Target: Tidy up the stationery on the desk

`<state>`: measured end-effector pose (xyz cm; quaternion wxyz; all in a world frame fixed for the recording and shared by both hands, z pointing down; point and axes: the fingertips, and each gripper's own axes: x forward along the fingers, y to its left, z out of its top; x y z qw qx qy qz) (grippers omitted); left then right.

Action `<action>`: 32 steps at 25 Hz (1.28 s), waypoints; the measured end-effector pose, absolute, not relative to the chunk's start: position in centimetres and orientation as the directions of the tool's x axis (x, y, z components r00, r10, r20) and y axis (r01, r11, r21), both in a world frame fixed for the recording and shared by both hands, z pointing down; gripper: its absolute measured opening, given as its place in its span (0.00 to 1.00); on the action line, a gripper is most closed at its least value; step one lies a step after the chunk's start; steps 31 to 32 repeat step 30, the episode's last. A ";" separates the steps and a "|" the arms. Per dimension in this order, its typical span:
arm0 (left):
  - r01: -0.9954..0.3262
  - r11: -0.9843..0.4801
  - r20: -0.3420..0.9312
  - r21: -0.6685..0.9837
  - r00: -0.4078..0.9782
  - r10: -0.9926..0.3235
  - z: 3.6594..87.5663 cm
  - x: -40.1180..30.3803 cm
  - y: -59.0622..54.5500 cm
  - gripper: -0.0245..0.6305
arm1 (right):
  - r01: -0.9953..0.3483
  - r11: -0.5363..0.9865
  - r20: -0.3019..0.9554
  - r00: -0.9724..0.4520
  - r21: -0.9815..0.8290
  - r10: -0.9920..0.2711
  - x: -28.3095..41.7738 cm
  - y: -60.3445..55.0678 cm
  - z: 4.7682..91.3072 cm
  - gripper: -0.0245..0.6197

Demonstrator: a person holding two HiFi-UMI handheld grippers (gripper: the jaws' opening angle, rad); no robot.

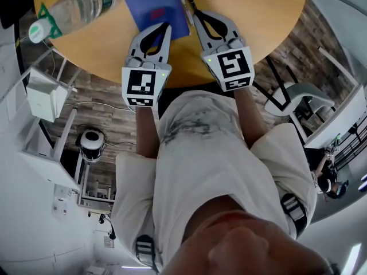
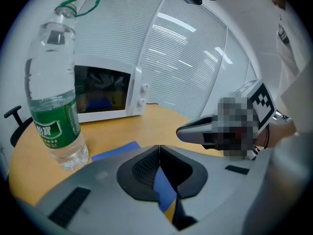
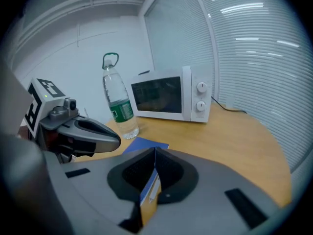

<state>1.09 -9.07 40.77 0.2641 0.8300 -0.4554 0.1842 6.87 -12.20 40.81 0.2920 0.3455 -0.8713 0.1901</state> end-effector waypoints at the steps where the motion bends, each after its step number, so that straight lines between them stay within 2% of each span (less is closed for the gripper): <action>1: -0.854 -0.448 0.539 0.266 0.517 -0.665 40.2 1.0 -9.0 0.05 | -0.709 0.694 0.629 -0.597 -0.123 -0.498 6.9 -12.0 40.0 0.14; 8: -0.859 -0.445 0.503 0.254 0.510 -0.698 36.9 0.6 -8.0 0.05 | -0.698 0.711 0.607 -0.603 -0.086 -0.518 8.5 -10.1 36.4 0.14; 32: -0.843 -0.479 0.483 0.245 0.535 -0.693 34.2 -1.1 -5.5 0.05 | -0.748 0.663 0.638 -0.527 -0.036 -0.561 9.7 -6.8 34.8 0.14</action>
